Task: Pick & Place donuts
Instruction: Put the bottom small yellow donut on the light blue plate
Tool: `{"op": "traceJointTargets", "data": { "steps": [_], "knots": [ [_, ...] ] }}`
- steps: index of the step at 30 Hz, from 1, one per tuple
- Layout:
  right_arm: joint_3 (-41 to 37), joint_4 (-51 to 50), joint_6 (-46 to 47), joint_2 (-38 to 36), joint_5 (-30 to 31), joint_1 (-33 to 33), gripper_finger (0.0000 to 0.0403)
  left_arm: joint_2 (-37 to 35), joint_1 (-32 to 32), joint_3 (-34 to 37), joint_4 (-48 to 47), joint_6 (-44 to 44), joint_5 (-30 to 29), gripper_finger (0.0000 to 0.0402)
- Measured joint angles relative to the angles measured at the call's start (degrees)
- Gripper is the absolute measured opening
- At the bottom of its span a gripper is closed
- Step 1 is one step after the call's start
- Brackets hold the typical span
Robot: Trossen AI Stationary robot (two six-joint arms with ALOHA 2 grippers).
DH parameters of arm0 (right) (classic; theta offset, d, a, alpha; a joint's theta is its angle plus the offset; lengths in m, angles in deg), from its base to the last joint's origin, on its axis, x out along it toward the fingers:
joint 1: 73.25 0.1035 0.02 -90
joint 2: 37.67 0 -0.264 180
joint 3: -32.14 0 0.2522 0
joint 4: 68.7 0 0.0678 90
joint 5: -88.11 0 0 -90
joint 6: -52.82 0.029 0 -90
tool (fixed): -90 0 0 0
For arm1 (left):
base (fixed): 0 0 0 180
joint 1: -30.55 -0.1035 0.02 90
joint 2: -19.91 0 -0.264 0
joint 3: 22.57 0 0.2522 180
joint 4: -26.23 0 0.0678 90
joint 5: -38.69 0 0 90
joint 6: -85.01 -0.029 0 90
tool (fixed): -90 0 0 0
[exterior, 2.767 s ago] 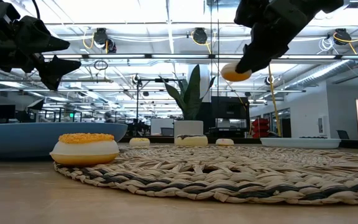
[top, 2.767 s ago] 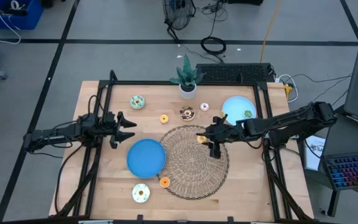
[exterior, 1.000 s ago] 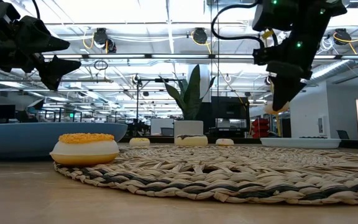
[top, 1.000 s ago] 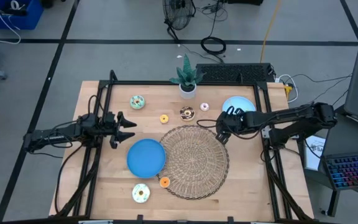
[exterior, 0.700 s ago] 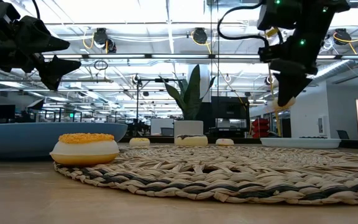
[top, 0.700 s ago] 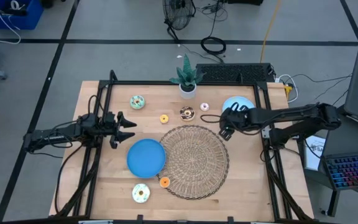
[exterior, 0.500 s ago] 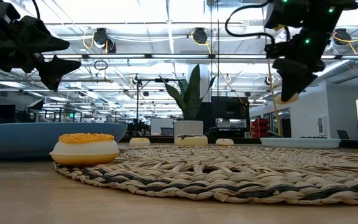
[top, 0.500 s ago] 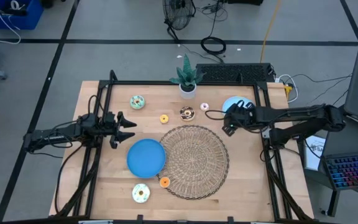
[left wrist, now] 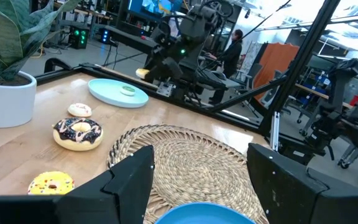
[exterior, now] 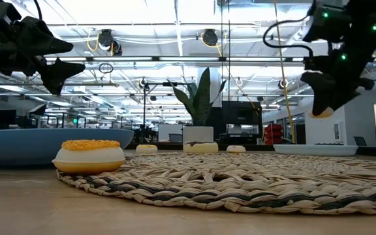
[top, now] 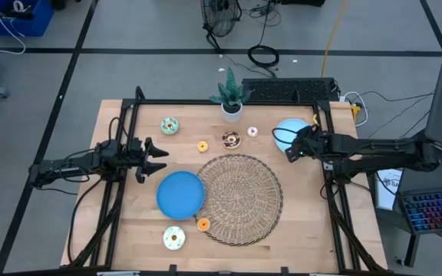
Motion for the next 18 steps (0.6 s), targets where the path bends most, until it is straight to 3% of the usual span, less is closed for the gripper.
{"op": "traceJointTargets", "data": {
  "steps": [18],
  "knots": [
    [-12.43,17.98,-4.49,-1.61,-5.41,-7.43,0.0183,0.00,0.02,0.00,0.00,0.00,0.00,0.0255]
  ]
}}
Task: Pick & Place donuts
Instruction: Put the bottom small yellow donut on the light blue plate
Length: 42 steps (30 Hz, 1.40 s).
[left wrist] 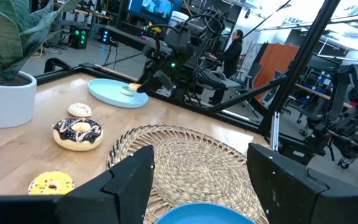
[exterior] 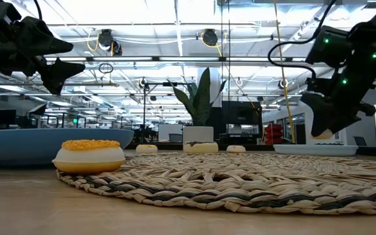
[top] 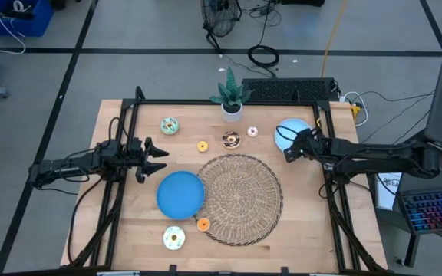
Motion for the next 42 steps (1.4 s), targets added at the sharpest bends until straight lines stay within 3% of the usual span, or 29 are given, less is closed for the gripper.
{"op": "traceJointTargets", "data": {
  "steps": [34,42],
  "knots": [
    [-7.77,7.45,-2.14,-0.02,0.46,-0.39,0.0183,0.00,0.00,0.00,0.01,0.00,0.00,0.0255],
    [-7.77,7.71,-3.59,-0.02,-0.95,-0.39,0.0232,0.00,-0.01,0.00,0.00,0.00,0.00,0.0255]
  ]
}}
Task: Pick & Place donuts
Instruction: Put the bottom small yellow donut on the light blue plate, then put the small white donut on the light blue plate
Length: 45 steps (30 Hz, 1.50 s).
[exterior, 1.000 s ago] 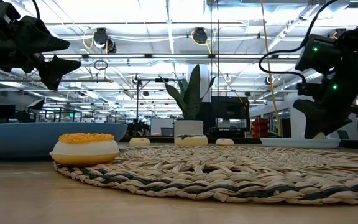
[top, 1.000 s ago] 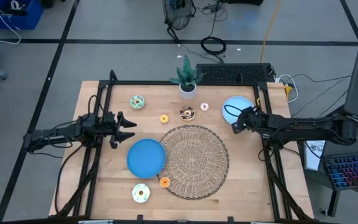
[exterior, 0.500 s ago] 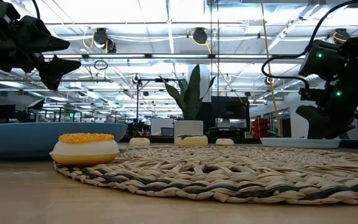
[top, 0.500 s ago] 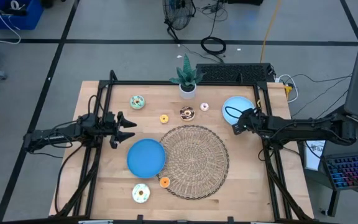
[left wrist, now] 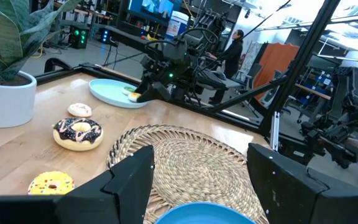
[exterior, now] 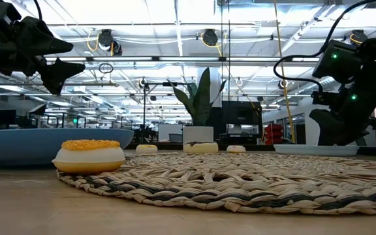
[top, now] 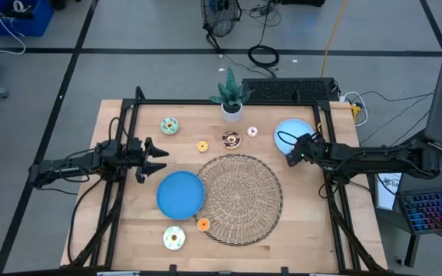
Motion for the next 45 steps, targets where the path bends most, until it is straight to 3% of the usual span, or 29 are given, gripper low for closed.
{"op": "traceJointTargets", "data": {
  "steps": [8,31,35,45],
  "knots": [
    [0.00,0.55,-0.37,0.02,0.01,0.00,0.0279,0.00,-0.01,0.00,0.00,0.00,0.00,0.0255],
    [0.02,17.44,-4.99,0.00,-3.86,0.11,0.0272,0.00,-0.01,0.00,0.01,0.00,0.00,0.0255],
    [0.02,22.93,-6.81,0.00,-8.49,0.11,0.0268,0.00,0.01,0.00,0.01,0.00,0.00,0.0255],
    [0.04,39.26,-11.52,0.01,-26.55,3.41,0.0267,0.00,-0.01,0.00,0.02,0.00,0.00,0.0255]
  ]
}}
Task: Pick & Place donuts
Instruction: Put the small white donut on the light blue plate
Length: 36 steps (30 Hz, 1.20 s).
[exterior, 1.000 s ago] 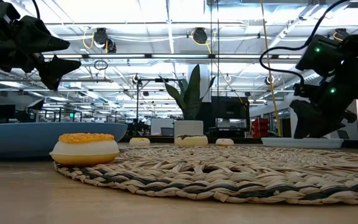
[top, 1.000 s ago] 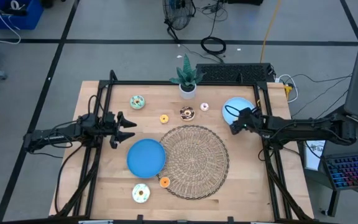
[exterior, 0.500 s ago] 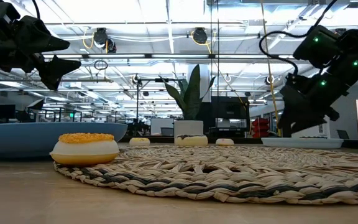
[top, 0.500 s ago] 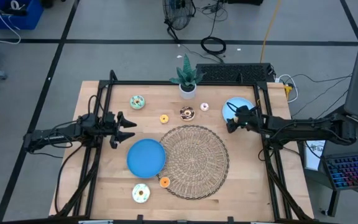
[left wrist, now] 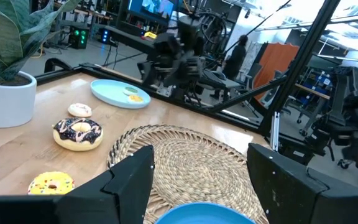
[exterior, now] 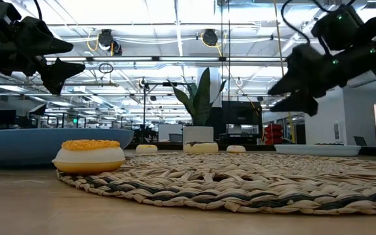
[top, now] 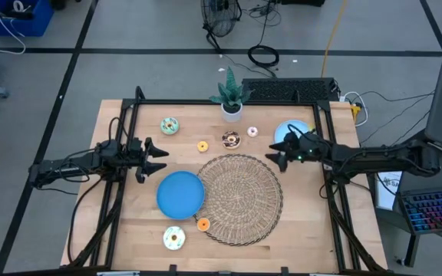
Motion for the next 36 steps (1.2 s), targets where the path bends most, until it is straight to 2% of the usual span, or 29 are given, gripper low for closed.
{"op": "traceJointTargets", "data": {
  "steps": [3,8,23,36],
  "knots": [
    [0.00,3.32,-1.99,0.01,-2.09,2.55,0.0267,0.00,0.01,0.00,0.00,0.00,0.00,0.0255],
    [0.00,6.26,-6.23,0.01,-2.09,6.70,0.0267,0.00,0.01,0.00,0.00,0.00,0.00,0.0255],
    [0.00,6.53,-18.09,0.01,-1.52,15.36,0.0264,0.00,0.00,0.00,0.00,0.00,0.00,0.0255],
    [0.00,6.49,-13.06,0.01,20.24,15.58,0.0260,0.00,0.00,0.00,0.00,0.00,0.00,0.0255]
  ]
}}
